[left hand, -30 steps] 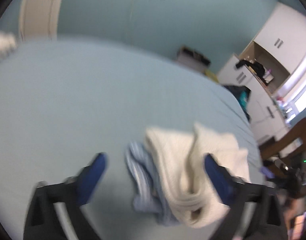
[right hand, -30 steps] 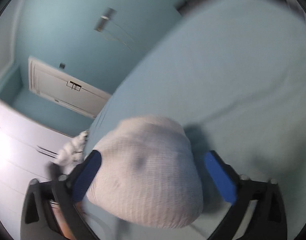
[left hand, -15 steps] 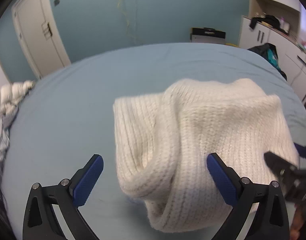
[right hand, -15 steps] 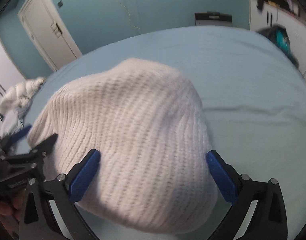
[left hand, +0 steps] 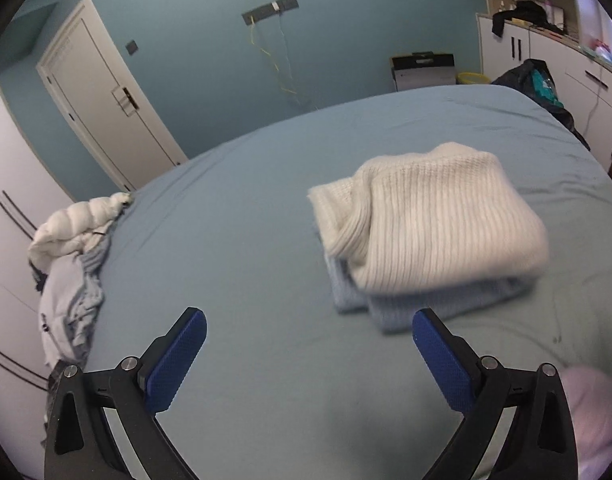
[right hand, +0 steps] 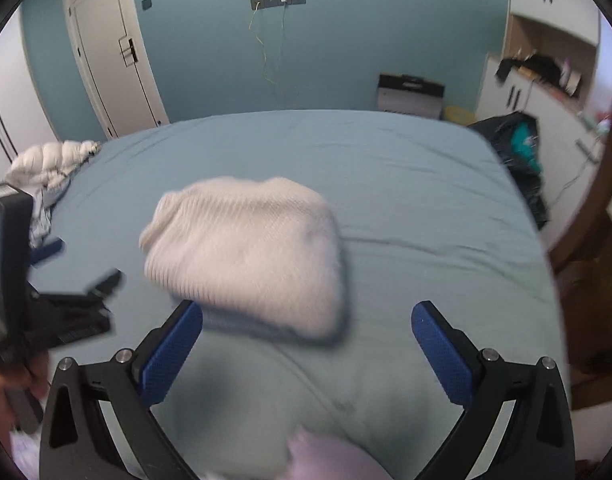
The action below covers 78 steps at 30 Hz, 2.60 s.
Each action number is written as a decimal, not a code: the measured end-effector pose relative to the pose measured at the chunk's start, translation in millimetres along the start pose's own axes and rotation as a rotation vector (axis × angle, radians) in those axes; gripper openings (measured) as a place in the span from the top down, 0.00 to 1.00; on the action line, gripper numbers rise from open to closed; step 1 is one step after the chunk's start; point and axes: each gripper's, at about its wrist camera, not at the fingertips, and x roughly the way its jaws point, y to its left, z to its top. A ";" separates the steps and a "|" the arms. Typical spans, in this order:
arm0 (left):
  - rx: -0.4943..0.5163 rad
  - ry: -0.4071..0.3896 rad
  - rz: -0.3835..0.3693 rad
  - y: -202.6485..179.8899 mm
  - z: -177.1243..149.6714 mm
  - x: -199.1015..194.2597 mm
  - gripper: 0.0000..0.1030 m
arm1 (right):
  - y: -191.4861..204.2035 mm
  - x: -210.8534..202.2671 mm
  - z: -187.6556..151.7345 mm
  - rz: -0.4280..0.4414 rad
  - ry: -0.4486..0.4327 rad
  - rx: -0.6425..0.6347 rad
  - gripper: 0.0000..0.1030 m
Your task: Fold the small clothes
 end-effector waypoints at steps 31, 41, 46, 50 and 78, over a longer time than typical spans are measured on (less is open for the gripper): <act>-0.147 -0.164 -0.012 31.5 -85.3 -134.5 0.00 | 42.8 -74.3 -89.0 -0.094 -0.137 0.036 0.01; -0.124 -0.182 -0.030 25.0 -85.8 -141.3 0.00 | 57.7 -81.0 -88.7 -0.107 -0.155 -0.009 0.01; -0.116 -0.173 -0.032 20.4 -87.0 -138.9 0.00 | 63.3 -83.2 -89.0 -0.103 -0.159 -0.027 0.01; -0.113 -0.179 -0.036 18.5 -87.0 -140.3 0.00 | 66.4 -82.6 -89.5 -0.112 -0.157 -0.040 0.01; -0.154 -0.185 -0.055 20.7 -87.1 -142.2 0.00 | 72.2 -78.4 -88.6 -0.103 -0.147 -0.026 0.01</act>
